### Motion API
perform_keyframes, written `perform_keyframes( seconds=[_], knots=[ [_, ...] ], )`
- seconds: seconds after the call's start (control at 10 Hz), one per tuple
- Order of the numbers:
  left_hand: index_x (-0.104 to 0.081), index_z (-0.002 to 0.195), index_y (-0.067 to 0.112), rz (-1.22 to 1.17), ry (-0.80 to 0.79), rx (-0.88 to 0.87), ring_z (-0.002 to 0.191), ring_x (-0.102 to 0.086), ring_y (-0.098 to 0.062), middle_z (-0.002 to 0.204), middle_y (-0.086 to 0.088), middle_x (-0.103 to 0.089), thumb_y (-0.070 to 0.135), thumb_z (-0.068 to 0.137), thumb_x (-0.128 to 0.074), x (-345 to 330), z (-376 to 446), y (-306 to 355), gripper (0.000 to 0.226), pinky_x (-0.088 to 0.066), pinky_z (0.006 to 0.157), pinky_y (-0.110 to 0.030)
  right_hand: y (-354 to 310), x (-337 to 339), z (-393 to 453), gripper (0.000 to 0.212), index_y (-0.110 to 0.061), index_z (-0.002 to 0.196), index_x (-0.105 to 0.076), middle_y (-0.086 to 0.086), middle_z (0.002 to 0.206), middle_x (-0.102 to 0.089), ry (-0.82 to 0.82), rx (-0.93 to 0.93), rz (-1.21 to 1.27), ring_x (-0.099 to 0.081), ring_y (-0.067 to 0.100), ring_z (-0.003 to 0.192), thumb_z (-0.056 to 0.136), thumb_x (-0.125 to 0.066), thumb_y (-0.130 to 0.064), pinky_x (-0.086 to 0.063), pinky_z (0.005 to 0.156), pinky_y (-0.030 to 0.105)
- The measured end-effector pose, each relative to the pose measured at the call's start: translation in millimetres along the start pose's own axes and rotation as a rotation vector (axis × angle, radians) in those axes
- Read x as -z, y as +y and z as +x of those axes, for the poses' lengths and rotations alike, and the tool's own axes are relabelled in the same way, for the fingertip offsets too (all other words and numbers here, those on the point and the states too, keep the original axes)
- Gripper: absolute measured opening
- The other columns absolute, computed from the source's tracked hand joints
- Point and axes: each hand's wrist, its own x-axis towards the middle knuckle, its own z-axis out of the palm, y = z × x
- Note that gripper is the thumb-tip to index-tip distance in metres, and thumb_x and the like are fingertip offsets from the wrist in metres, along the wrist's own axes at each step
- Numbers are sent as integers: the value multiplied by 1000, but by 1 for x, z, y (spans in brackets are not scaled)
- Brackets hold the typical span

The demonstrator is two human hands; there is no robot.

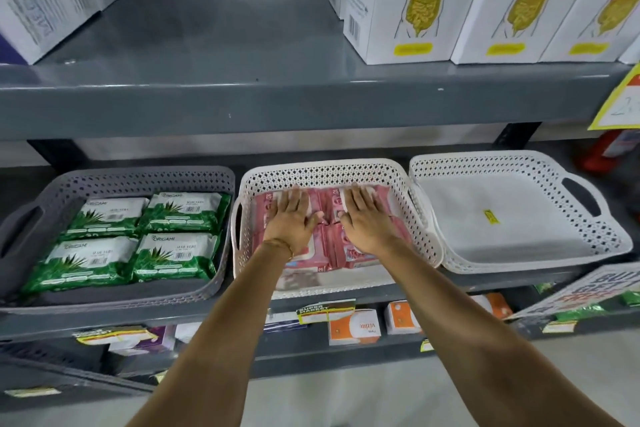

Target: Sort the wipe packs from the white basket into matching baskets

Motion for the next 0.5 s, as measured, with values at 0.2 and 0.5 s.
perform_keyframes(
  seconds=[0.2, 0.5],
  knots=[
    [2, 146, 18, -65, 80, -58, 142, 12, -21, 157, -5, 5, 39, 99, -14, -3, -3, 1, 54, 15, 111, -32, -1, -7, 1, 59, -10, 147, 11, 13, 158, 10, 6, 5, 8, 10, 26, 146, 99, -9, -39, 4, 120, 44],
    [2, 146, 14, 24, 5, -29, 143, 9, -21, 157, -6, 4, 38, 99, -13, 9, -3, 9, 55, 6, 117, -39, -2, -5, 4, 59, -9, 148, 8, 13, 159, 8, 11, 2, 25, 7, 26, 146, 99, -10, -38, 7, 118, 41]
  ],
)
